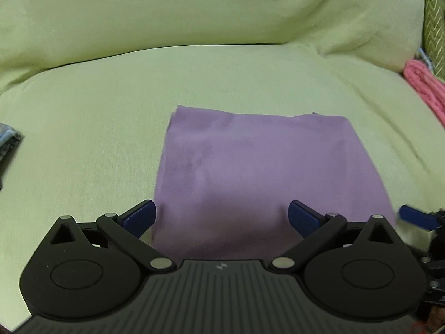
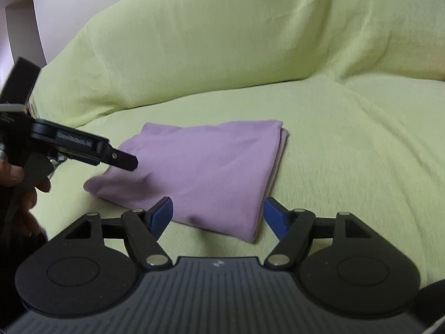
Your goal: Fold clothes
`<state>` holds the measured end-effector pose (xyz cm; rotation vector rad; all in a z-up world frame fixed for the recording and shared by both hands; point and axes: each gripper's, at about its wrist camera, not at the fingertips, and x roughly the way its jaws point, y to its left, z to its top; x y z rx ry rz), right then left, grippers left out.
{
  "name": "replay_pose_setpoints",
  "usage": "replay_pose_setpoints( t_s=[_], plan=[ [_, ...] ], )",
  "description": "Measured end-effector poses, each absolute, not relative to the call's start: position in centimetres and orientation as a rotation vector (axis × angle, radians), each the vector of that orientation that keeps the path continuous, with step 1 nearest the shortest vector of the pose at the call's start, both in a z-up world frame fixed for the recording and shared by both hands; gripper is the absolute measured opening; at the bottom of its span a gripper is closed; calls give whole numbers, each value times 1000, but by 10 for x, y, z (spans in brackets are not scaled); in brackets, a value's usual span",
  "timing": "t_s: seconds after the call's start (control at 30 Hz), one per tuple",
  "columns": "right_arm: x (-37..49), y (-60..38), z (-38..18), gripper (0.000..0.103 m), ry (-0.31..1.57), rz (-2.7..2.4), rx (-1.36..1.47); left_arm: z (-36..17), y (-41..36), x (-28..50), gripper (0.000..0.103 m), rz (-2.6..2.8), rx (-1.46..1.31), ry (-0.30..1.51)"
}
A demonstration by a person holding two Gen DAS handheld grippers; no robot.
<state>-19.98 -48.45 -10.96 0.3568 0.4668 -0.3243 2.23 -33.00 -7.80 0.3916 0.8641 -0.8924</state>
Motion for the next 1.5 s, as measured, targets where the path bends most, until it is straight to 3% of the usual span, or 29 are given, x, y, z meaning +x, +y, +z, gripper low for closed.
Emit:
replay_pose_setpoints(
  t_s=[0.23, 0.4, 0.47, 0.6, 0.73, 0.93, 1.5],
  plan=[
    [-175, -484, -95, 75, 455, -333, 319, -74, -332, 40, 102, -992, 433, 771],
    [-140, -495, -95, 68, 494, -306, 224, -85, -340, 52, 97, -1198, 452, 754],
    [-129, -500, -98, 66, 516, -295, 188, -98, -345, 54, 89, -1255, 489, 761],
    [-118, -512, -108, 58, 555, -259, 160, -108, -339, 67, 88, -1329, 509, 711],
    [-117, -522, -116, 56, 572, -265, 162, -106, -328, 95, 69, -1339, 396, 742],
    [-112, -521, -112, 55, 554, -236, 171, -87, -333, 98, 73, -1316, 324, 723],
    [-91, -566, -115, 48, 557, -207, 266, -104, -380, 121, 70, -1279, 354, 778]
  ],
)
